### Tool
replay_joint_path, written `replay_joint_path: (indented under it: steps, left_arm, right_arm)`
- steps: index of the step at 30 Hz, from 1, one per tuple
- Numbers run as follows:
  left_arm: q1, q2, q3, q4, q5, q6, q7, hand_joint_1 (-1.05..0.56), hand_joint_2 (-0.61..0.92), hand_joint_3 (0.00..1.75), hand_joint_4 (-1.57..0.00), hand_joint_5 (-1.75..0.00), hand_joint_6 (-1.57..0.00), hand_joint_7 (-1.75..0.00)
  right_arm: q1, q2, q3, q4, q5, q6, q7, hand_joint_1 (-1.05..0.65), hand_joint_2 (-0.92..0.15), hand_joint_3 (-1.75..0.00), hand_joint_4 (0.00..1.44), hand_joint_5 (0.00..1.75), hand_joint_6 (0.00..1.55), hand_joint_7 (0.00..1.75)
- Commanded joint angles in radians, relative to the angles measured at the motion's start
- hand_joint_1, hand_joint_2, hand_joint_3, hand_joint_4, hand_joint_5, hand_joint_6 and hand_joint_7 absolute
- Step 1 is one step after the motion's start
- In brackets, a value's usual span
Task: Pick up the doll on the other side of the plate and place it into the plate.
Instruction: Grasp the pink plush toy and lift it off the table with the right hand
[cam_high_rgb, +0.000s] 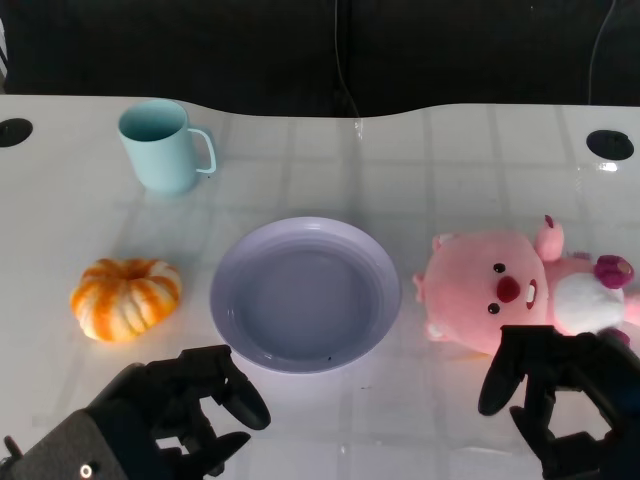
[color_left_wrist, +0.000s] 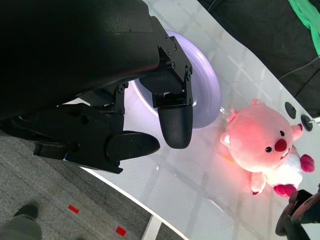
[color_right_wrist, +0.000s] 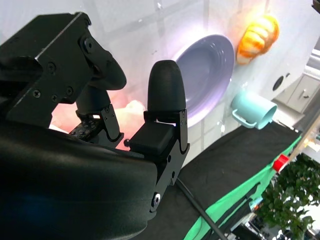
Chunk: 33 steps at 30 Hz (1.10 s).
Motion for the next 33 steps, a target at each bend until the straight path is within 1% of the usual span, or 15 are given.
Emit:
replay_joint_path:
  steps: [1, 3, 4, 6, 7, 8, 9, 10, 12, 16, 20, 23, 26, 30, 33]
  left_arm:
    - [0.001, 0.013, -0.001, 0.001, 0.013, -0.017, -0.005, -0.13, 0.92, 0.46, -0.58, -1.50, -0.56, -1.29]
    - [0.004, 0.010, -0.003, 0.003, 0.014, -0.021, -0.002, -0.14, 0.92, 0.46, -0.58, -1.51, -0.56, -1.29]
    - [0.005, 0.009, -0.003, 0.002, 0.014, -0.020, -0.002, -0.15, 0.92, 0.45, -0.59, -1.51, -0.56, -1.30]
    - [0.007, 0.008, -0.004, -0.001, 0.016, -0.018, -0.001, -0.15, 0.92, 0.45, -0.59, -1.52, -0.56, -1.30]
    - [0.007, 0.008, -0.004, -0.003, 0.016, -0.016, 0.000, -0.15, 0.92, 0.45, -0.59, -1.52, -0.55, -1.29]
    - [0.008, 0.008, -0.004, -0.005, 0.016, -0.015, -0.001, -0.15, 0.92, 0.44, -0.59, -1.52, -0.55, -1.29]
    - [0.008, 0.008, -0.004, -0.005, 0.016, -0.017, -0.001, -0.15, 0.92, 0.44, -0.59, -1.52, -0.55, -1.29]
    - [0.008, 0.008, -0.004, -0.005, 0.015, -0.018, -0.001, -0.14, 0.92, 0.44, -0.59, -1.52, -0.55, -1.28]
    - [0.010, 0.009, -0.002, -0.007, 0.012, -0.018, -0.003, -0.14, 0.92, 0.45, -0.58, -1.52, -0.55, -1.28]
    - [0.012, 0.004, -0.001, -0.005, 0.006, -0.019, -0.002, -0.13, 0.92, 0.45, -0.58, -1.53, -0.56, -1.28]
    - [0.010, 0.003, -0.002, 0.000, 0.006, -0.020, -0.002, -0.15, 0.92, 0.44, -0.58, -1.52, -0.56, -1.28]
    - [0.007, 0.000, 0.000, 0.006, -0.002, -0.021, -0.003, -0.13, 0.92, 0.44, -0.58, -1.52, -0.57, -1.29]
    - [0.003, 0.002, -0.003, 0.007, 0.005, -0.015, -0.001, -0.12, 0.92, 0.45, -0.58, -1.52, -0.57, -1.30]
    - [0.006, 0.002, -0.007, 0.004, 0.010, -0.020, 0.001, -0.13, 0.92, 0.45, -0.59, -1.52, -0.55, -1.31]
    - [0.012, -0.004, -0.008, 0.006, 0.007, -0.031, 0.004, -0.12, 0.92, 0.44, -0.58, -1.52, -0.56, -1.31]
  right_arm:
    - [-0.001, -0.002, -0.037, -0.002, -0.001, -0.034, -0.042, 0.03, -0.52, -0.90, 0.72, 1.33, 0.72, 1.03]
    - [-0.005, -0.006, -0.053, 0.001, -0.018, -0.056, -0.070, -0.03, -0.57, -0.75, 0.64, 1.21, 0.65, 0.88]
    - [-0.008, -0.008, -0.061, 0.002, -0.032, -0.066, -0.086, -0.08, -0.62, -0.64, 0.60, 1.09, 0.62, 0.73]
    - [-0.019, -0.020, -0.078, -0.002, -0.072, -0.073, -0.114, -0.15, -0.70, -0.48, 0.55, 0.95, 0.60, 0.54]
    - [-0.026, -0.033, -0.088, -0.005, -0.101, -0.077, -0.124, -0.23, -0.77, -0.32, 0.49, 0.85, 0.55, 0.42]
    - [-0.030, -0.041, -0.095, -0.006, -0.120, -0.080, -0.130, -0.27, -0.83, -0.22, 0.45, 0.78, 0.53, 0.35]
    - [-0.037, -0.052, -0.104, -0.007, -0.145, -0.078, -0.135, -0.29, -0.86, -0.16, 0.44, 0.74, 0.52, 0.32]
    - [-0.042, -0.062, -0.111, -0.014, -0.171, -0.062, -0.136, -0.34, -0.90, -0.11, 0.37, 0.68, 0.47, 0.26]
    - [-0.050, -0.076, -0.125, -0.024, -0.215, -0.036, -0.138, -0.39, -0.91, -0.08, 0.30, 0.63, 0.42, 0.21]
    - [-0.057, -0.095, -0.142, -0.033, -0.253, -0.011, -0.128, -0.44, -0.91, -0.03, 0.14, 0.55, 0.32, 0.13]
    - [-0.067, -0.145, -0.143, -0.039, -0.339, 0.006, -0.111, -0.54, -0.92, -0.01, 0.02, 0.55, 0.23, 0.07]
    - [-0.084, -0.167, -0.128, -0.062, -0.415, 0.056, -0.074, -0.60, -0.91, -0.01, 0.00, 0.54, 0.21, 0.06]
    - [-0.111, -0.186, -0.111, -0.067, -0.460, 0.090, -0.030, -0.64, -0.90, 0.00, 0.00, 0.50, 0.20, 0.05]
    - [-0.157, -0.214, -0.078, -0.045, -0.502, 0.143, 0.056, -0.66, -0.90, 0.00, 0.00, 0.43, 0.18, 0.03]
    - [-0.199, -0.227, -0.047, 0.000, -0.533, 0.167, 0.088, -0.65, -0.87, 0.00, 0.02, 0.41, 0.20, 0.04]
